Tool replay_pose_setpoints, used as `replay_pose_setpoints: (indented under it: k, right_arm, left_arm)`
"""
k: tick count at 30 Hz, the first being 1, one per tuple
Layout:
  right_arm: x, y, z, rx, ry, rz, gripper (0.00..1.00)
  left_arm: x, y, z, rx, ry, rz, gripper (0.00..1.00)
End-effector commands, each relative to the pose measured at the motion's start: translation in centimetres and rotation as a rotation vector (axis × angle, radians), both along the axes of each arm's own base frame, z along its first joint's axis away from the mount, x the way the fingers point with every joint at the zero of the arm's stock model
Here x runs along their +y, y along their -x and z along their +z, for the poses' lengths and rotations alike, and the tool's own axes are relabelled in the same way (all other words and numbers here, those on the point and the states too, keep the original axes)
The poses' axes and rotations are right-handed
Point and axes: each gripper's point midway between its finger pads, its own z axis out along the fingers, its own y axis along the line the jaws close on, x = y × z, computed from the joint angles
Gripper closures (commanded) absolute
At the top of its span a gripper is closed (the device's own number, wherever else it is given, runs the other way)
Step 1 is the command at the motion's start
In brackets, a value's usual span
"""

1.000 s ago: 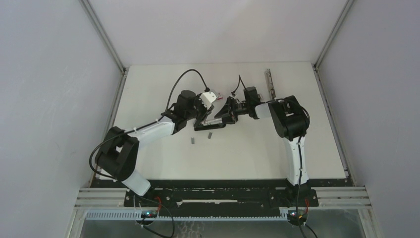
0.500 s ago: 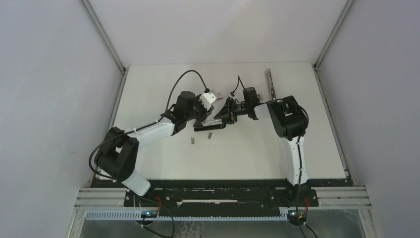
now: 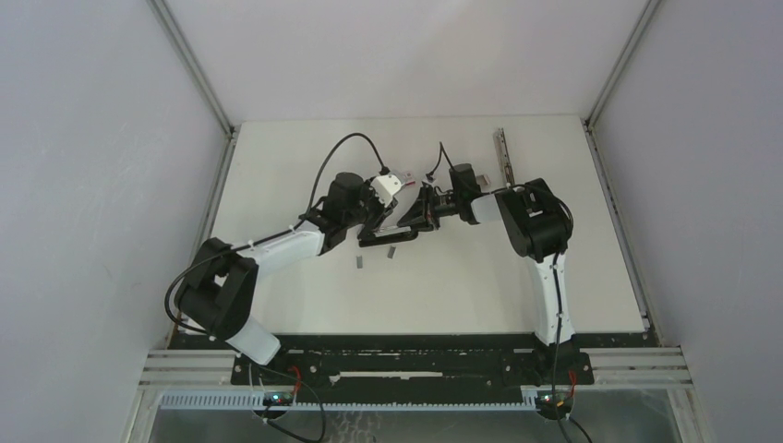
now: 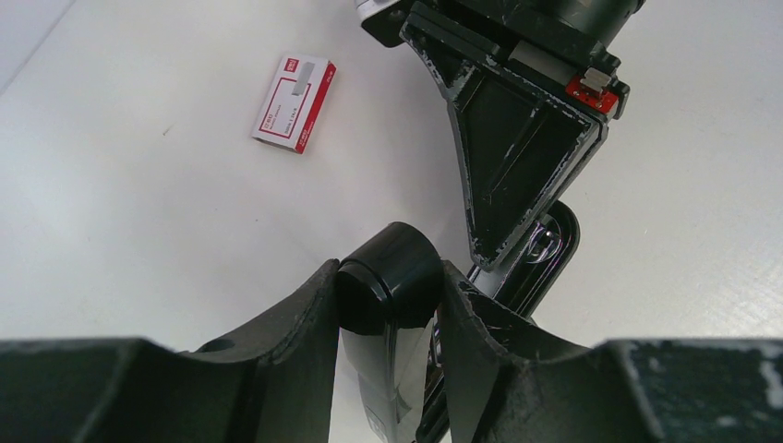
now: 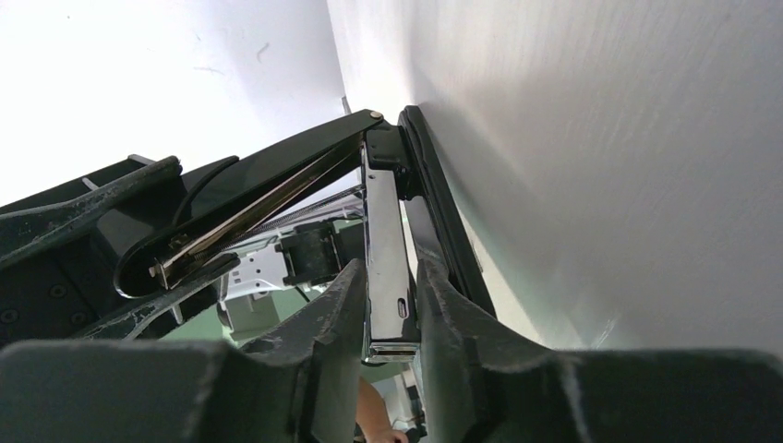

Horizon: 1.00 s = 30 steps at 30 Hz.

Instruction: Unload the staples from the stapler

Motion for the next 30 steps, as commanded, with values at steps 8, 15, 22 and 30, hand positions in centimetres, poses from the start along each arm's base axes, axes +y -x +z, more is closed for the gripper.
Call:
replay_pose_setpoints:
  k: [8,15,22,30]
  right_arm:
    - [0.1,0.2,0.3,-0.022,-0.020,0.018,0.85]
    - [-1.0,-0.6,-0.2,-0.035,-0.008,-0.014,0.92]
    - [-1.5,-1.0,-0.2,-0.072,0.002,-0.022,0.92]
    - [-3.2,-2.3,-0.2,-0.107,0.019,-0.064,0.92]
  left_arm:
    - [0.2,-1.7,5.4,-0.135,0.124,0.081,0.55]
    - [2.1,-2.6,6.2,-0.117,0.199,0.137,0.53]
    - [3.7,-2.3,6.8,-0.091,0.291,0.111,0.52]
    - [7.9,-2.0,6.6,-0.109,0.293,0.191,0.51]
